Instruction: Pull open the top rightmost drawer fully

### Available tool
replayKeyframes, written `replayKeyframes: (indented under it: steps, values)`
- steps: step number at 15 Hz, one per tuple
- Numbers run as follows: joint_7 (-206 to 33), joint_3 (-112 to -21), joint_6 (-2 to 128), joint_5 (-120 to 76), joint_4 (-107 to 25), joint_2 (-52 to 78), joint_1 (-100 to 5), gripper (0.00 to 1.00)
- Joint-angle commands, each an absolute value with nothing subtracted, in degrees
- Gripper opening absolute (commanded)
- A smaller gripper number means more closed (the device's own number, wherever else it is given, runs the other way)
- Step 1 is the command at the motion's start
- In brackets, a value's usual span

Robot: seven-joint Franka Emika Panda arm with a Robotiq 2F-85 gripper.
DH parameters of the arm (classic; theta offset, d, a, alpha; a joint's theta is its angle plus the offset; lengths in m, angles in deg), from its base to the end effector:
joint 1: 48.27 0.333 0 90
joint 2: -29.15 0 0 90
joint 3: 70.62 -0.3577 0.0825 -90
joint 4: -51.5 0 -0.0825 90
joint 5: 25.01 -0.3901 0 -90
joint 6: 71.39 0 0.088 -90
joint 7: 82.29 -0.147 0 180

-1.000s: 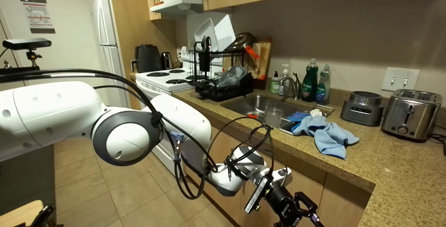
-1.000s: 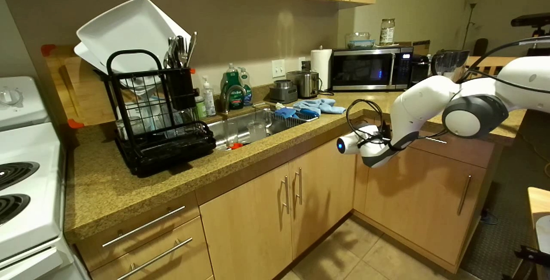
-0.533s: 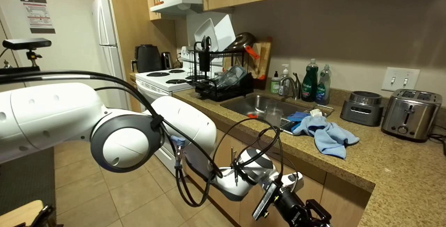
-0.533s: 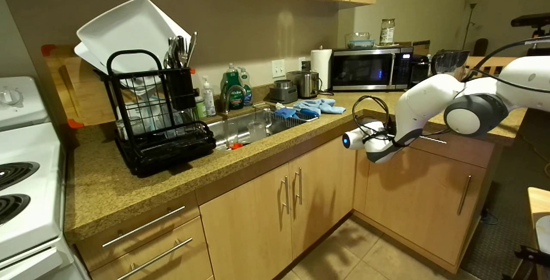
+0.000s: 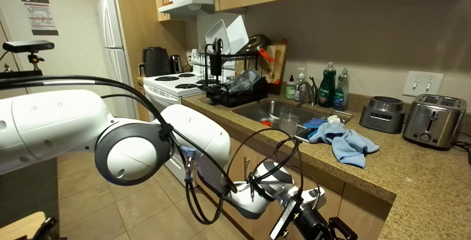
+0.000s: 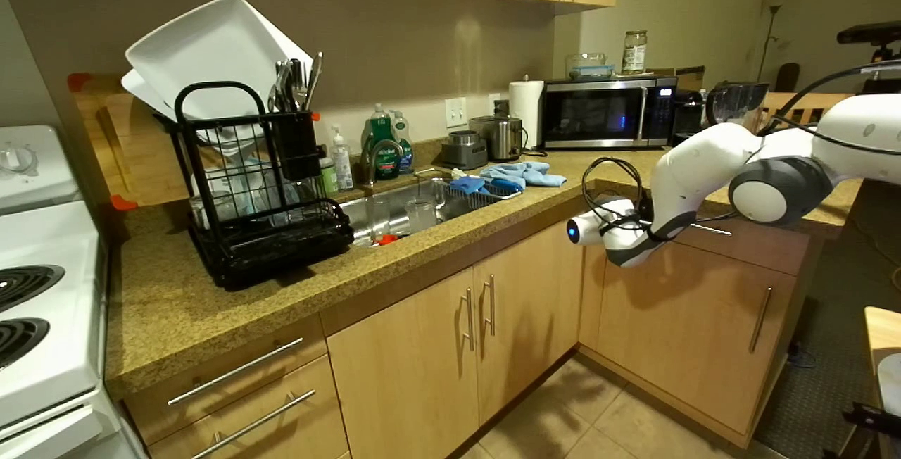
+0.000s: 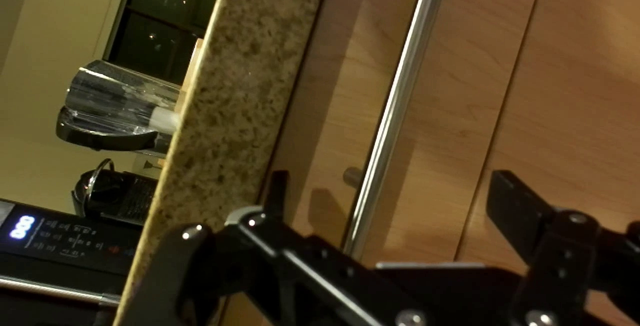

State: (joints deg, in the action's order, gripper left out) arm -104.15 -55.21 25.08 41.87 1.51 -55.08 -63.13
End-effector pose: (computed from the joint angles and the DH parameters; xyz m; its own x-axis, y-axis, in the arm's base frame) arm 0.6480 -0.4184 0.0120 0.8507 -0.4020 -0.3386 0.2568 -0.2442 0.9351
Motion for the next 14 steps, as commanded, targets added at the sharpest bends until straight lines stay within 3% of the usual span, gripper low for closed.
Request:
replayKeyframes:
  steps: [1,14]
  values:
    - [-103.19,-53.89,24.97,41.41,1.36,-55.08,-63.15,1.00]
    - [-105.04,-52.26,22.15,42.53,-0.53,-56.07,-62.17,1.00]
